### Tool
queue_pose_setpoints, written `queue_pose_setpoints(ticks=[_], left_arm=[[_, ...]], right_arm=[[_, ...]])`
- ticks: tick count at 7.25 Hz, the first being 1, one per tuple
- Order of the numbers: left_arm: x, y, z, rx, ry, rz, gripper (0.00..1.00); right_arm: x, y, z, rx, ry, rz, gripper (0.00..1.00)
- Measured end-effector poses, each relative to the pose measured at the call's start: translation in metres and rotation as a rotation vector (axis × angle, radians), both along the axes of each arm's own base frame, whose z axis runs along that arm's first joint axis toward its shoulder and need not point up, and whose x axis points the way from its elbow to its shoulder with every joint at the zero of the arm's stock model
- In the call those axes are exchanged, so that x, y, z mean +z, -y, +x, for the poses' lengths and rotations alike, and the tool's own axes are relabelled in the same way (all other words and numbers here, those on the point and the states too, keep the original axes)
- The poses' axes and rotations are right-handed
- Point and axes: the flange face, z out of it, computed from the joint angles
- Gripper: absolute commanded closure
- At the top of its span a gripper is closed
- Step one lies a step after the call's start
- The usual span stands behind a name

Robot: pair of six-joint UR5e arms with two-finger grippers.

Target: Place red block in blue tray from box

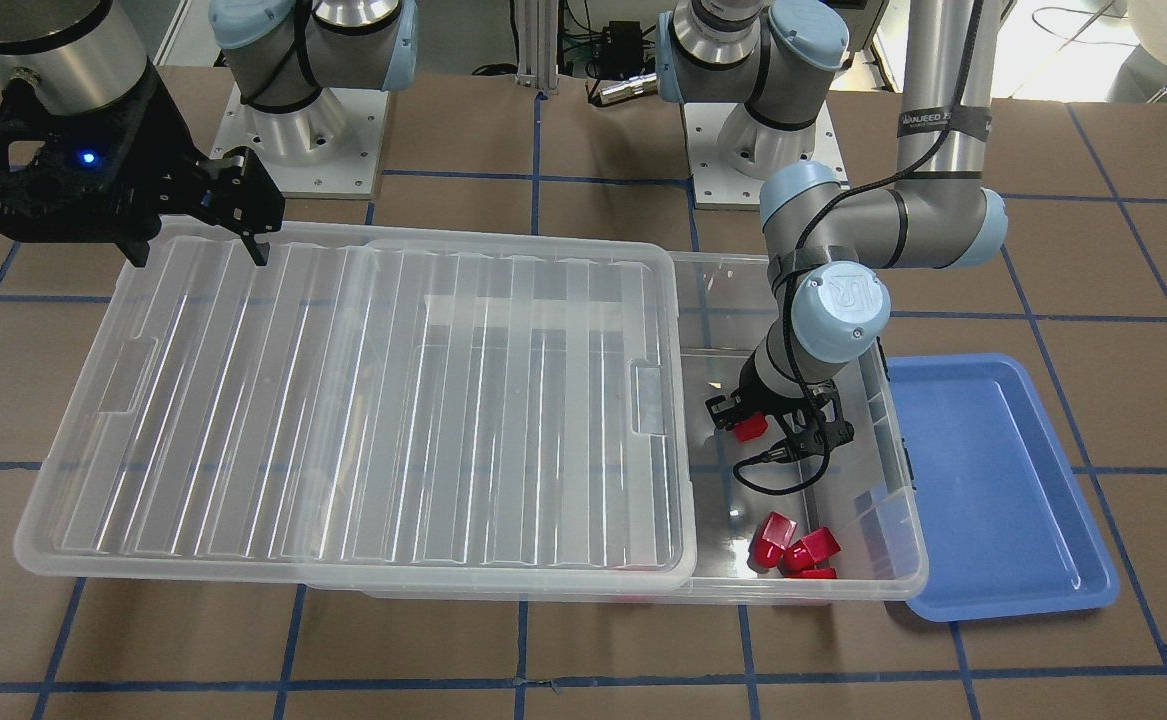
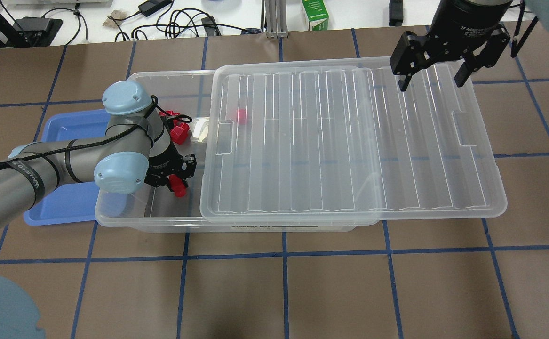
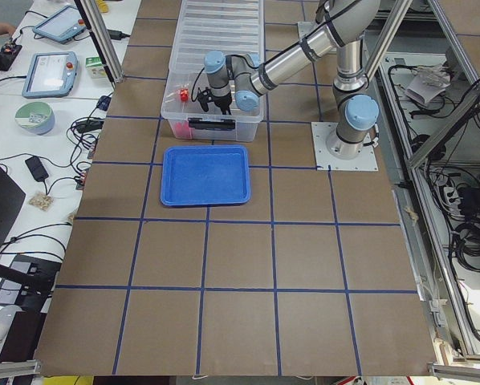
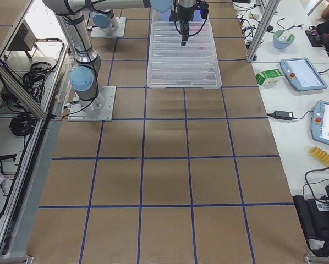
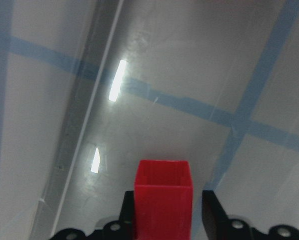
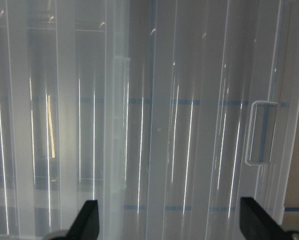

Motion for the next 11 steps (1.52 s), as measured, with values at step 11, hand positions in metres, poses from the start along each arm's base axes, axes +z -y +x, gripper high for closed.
queue_pose_setpoints(ticks=[11], left_arm=[[0.226, 0.079, 0.052, -0.138, -0.076, -0.110, 0.88]], right_arm=[[-0.001, 0.004, -0.003, -0.004, -0.008, 0.003, 0.00]])
